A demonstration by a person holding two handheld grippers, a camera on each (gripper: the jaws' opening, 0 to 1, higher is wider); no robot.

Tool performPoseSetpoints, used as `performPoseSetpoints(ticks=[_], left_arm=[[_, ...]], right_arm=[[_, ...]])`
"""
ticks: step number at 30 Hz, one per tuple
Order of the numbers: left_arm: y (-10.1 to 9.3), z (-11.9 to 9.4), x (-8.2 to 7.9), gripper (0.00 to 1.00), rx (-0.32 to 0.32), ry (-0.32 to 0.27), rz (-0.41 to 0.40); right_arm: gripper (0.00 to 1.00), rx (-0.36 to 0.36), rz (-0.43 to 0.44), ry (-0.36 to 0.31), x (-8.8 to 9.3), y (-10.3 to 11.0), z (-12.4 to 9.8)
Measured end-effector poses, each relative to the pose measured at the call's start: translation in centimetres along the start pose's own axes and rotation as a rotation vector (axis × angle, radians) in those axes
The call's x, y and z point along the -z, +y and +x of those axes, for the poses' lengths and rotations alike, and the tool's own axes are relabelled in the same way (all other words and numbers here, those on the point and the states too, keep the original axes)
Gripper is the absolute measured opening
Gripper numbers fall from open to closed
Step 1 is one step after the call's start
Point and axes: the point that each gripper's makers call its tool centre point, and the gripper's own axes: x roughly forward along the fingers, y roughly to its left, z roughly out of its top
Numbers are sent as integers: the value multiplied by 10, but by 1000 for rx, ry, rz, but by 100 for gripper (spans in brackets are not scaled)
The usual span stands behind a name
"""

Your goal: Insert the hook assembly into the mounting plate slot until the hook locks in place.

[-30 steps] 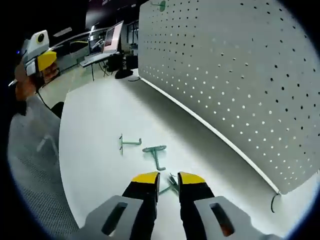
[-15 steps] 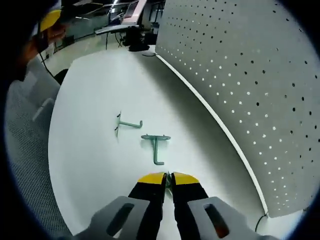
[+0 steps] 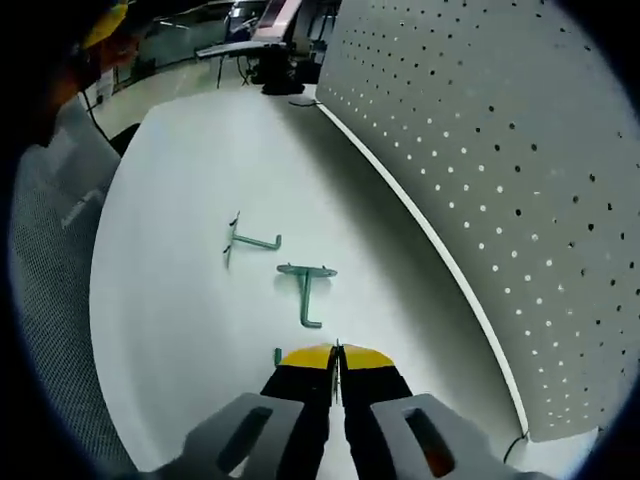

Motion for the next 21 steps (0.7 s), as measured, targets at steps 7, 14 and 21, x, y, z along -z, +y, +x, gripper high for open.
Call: performPoseSetpoints(ticks=[7,14,21], left_arm=[[-9,3,3,56,25,12,5],[-20,7,-1,54,49,9,-7],[-21,7,-13,50,42,-31,-92]], right_arm=[[1,45,103,-124,-22,-5,-26],[1,46,239,-322,-66,0,-59],[1,40,289,-501,-118,10,-89]])
